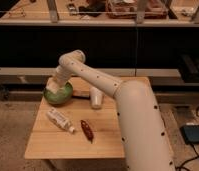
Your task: Place the white sponge in the ceramic bowl
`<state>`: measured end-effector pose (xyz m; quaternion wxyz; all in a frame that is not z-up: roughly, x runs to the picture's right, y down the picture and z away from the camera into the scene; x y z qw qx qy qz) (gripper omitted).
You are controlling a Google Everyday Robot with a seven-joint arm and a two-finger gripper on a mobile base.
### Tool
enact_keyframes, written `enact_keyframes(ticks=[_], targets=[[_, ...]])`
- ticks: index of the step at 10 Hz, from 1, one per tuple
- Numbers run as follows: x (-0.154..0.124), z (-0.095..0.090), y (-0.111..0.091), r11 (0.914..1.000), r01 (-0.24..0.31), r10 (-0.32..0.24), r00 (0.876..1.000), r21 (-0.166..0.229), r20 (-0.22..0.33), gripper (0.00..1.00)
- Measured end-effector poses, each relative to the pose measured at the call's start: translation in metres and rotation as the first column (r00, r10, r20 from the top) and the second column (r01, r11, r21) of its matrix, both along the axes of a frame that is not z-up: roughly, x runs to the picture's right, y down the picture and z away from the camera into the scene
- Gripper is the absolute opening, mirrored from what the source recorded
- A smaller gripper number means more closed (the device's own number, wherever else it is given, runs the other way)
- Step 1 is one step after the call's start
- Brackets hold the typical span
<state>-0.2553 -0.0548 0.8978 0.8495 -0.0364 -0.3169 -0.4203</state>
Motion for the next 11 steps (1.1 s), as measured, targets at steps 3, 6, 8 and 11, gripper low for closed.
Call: enact_keyframes(ticks=[3,6,8,11], targets=[[-0.004,0.024,0.018,0.9985,0.031,-0.032,0.999,-0.046,-0.008,0.57],[0.004,0.034,0.015,0.9981,0.032,-0.033,0.999,-0.052,-0.003,0.77],[0.005,0.034,0.015,0.9981,0.032,-0.032,0.999,-0.053,-0.003,0.77],[0.004,0.034,0.016,0.9980,0.034,-0.034,0.999,-0.053,-0.002,0.77]])
